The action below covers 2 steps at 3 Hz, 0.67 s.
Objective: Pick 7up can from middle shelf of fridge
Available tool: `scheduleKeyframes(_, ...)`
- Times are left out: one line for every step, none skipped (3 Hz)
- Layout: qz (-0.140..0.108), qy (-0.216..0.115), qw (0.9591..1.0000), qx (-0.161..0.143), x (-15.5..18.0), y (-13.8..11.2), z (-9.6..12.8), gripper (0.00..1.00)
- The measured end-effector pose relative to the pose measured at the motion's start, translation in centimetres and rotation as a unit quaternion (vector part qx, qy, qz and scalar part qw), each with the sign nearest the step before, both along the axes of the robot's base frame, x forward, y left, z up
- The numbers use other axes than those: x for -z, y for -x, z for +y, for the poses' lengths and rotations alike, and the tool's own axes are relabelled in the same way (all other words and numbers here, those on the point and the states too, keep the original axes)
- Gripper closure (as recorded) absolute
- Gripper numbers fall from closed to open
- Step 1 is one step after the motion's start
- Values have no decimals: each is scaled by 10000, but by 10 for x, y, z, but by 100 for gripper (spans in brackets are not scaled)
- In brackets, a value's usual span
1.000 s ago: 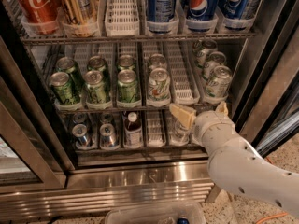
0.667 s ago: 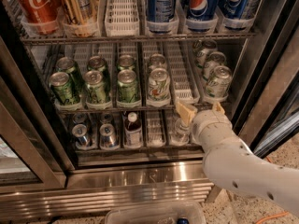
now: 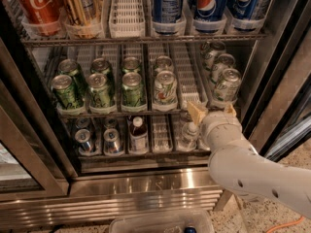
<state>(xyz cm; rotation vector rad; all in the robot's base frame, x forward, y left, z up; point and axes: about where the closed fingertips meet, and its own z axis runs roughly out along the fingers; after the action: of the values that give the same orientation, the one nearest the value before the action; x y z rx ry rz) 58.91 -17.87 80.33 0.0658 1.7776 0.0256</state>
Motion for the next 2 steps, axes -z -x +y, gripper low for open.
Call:
scheduleKeyframes(-92,41,9998,176,-4,-7,-11,22)
scheduleKeyframes(-125,57,9996,228,-5,-7,-15,32)
